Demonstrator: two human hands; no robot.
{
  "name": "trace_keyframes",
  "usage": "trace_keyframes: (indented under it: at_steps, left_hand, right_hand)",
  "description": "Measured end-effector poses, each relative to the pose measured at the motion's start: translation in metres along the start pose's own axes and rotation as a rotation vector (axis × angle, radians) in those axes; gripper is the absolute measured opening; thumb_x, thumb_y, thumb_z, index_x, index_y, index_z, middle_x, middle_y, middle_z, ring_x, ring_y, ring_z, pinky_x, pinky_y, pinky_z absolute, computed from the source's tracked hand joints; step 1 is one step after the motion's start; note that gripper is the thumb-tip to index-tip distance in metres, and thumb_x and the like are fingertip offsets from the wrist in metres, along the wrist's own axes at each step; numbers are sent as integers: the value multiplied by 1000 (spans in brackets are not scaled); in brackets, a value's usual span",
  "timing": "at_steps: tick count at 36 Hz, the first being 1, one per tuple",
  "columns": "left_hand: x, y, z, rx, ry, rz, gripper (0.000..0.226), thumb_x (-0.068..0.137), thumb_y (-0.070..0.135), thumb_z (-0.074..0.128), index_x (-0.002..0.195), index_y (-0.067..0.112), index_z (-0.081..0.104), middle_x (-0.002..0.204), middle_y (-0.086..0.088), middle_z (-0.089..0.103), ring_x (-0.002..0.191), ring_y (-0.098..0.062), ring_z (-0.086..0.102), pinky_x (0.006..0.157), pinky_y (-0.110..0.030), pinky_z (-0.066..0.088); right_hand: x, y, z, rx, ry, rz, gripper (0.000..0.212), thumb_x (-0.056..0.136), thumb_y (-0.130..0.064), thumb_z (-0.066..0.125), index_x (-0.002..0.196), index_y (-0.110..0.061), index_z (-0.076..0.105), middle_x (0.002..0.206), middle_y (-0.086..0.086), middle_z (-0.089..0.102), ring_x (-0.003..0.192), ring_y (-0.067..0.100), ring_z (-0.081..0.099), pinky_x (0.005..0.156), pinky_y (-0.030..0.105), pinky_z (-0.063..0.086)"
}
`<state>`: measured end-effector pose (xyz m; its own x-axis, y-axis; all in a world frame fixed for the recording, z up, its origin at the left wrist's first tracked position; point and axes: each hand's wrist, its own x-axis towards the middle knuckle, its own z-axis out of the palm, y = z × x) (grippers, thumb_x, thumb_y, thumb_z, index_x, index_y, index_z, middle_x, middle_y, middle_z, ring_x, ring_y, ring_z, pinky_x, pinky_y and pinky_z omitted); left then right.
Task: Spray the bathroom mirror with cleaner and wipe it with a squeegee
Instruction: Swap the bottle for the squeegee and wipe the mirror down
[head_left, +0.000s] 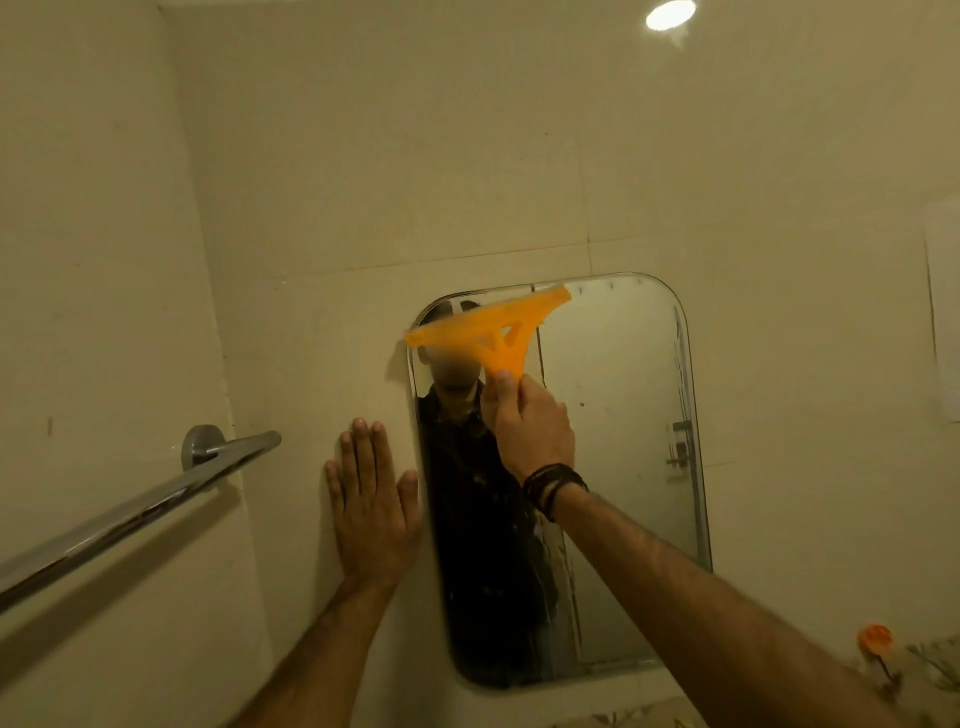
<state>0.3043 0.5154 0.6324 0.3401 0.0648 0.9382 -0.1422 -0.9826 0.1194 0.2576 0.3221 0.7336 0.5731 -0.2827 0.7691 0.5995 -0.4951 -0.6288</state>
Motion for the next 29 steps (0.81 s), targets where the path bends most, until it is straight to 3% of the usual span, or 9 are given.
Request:
trace_keyframes:
  at_steps: [6,8,12,18,23,27,29]
  left_hand:
    - [0,2,-1,1,3,-4,69,107,45,15,164,6,13,173,-14,5,161,-30,7,129,-50,7]
    - [0,2,-1,-6,14,2,69,107,44,19,165,7,12,173,-13,5,161,-29,6,130,-48,3]
    - [-1,1,-1,-28,23,6,68,107,42,23,165,8,13,174,-12,5,161,-28,4,130,-48,3]
    - [-2,0,2,-34,35,4,68,106,41,24,164,7,17,173,-13,8,161,-28,6,130,-49,6]
    - [-2,-1,3,-33,43,8,68,108,45,16,164,6,19,173,-13,11,161,-29,8,130,-50,7]
    - [-2,0,3,-28,53,4,67,109,44,13,164,8,18,173,-12,11,161,-28,7,130,-48,6]
    - [-2,0,3,-18,48,8,67,108,43,14,164,8,17,173,-12,9,161,-27,6,130,-47,3]
  right_hand:
    - [-43,35,12,15,-17,62,34,101,-49,36,90,-24,55,77,-6,55,64,5,53,57,21,39]
    - [-62,43,12,50,-34,74,30,100,-48,37,92,-24,54,76,-5,55,58,4,51,53,18,37]
    - [-95,68,16,38,-54,118,44,98,-57,31,106,-23,58,66,-8,55,48,2,49,50,18,36]
    - [-124,72,6,29,-56,127,30,93,-58,30,83,-39,51,55,-5,52,45,4,51,45,15,33]
    - [-119,67,0,68,-38,66,42,94,-55,34,80,-24,58,48,-8,43,41,6,44,40,14,32]
    - [-82,50,-1,120,47,17,43,98,-59,35,88,-25,58,68,-7,58,52,3,50,49,19,41]
    - [-56,33,-2,122,87,2,38,99,-56,36,85,-26,56,71,-2,58,55,4,50,52,19,39]
